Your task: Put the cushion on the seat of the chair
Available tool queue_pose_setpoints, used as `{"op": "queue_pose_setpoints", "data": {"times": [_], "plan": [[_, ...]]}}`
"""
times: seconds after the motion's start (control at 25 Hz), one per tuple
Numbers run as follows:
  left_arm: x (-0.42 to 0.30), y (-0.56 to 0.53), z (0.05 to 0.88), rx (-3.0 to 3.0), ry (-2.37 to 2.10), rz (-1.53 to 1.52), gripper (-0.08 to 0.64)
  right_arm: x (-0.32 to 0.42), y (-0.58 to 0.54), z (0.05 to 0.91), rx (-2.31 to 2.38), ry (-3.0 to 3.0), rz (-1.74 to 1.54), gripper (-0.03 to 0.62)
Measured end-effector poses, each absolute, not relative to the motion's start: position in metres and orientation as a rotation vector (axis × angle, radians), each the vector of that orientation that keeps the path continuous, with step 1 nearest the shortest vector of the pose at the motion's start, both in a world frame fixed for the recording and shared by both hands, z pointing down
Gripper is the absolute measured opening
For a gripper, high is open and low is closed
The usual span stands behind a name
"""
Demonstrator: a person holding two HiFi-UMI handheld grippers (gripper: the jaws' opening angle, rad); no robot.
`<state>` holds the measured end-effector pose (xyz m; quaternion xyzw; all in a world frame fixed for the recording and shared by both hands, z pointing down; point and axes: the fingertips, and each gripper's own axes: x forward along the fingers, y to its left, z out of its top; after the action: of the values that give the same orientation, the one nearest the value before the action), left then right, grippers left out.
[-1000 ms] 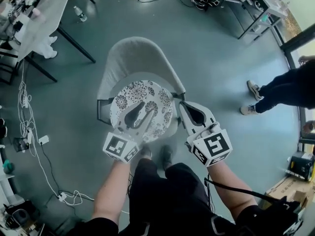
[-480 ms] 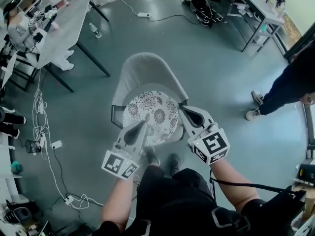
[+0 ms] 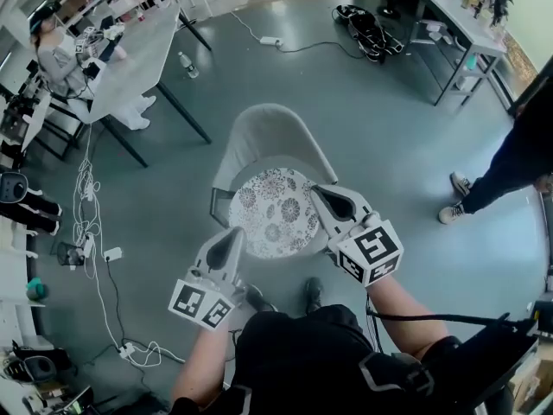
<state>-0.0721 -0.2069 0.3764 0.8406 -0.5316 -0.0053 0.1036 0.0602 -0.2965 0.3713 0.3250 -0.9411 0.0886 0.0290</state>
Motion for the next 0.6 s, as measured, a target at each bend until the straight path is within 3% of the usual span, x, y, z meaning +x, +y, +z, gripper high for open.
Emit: {"op": "queue_pose_setpoints", "data": {"times": [0.6], "plan": [[-0.126, -0.176, 0.336, 2.511, -1.704, 0.081, 0.009, 0.041, -0.266, 0.343, 1.18, -2.863, 0.209, 0.009]]}}
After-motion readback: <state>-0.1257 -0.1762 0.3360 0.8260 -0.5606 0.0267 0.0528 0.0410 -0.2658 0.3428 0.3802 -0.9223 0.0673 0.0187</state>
